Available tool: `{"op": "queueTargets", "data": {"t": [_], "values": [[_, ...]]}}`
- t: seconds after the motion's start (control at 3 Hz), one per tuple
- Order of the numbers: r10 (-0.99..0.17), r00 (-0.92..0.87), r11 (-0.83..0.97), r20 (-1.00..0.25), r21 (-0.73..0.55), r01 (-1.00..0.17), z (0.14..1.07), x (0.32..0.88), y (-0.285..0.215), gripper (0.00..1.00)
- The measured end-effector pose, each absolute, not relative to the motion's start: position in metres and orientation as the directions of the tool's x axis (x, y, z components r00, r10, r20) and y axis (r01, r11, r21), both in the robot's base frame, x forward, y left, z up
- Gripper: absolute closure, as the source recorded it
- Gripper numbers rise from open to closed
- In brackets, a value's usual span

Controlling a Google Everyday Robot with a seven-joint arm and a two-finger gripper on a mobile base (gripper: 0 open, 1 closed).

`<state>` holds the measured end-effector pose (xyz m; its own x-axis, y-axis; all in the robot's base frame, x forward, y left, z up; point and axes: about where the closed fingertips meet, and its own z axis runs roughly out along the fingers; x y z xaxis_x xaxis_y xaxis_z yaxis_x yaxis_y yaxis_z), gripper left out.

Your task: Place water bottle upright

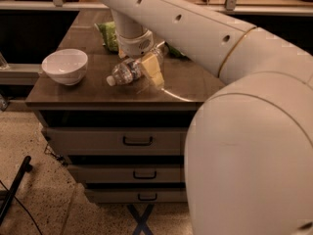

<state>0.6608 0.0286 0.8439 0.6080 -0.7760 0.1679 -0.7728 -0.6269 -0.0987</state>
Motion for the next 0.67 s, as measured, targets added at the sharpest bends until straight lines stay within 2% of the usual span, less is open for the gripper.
{"op": "queueTargets", "data": {"t": [0.33,0.67], "values": [[-0.777,0.607,-0.626,0.166,-0.113,-0.771,0.8426,0.6640,0.0313,0.00],[-0.777,0.607,-0.627,0.165,-0.122,-0.769,0.8410,0.6665,0.0333,0.15]]}}
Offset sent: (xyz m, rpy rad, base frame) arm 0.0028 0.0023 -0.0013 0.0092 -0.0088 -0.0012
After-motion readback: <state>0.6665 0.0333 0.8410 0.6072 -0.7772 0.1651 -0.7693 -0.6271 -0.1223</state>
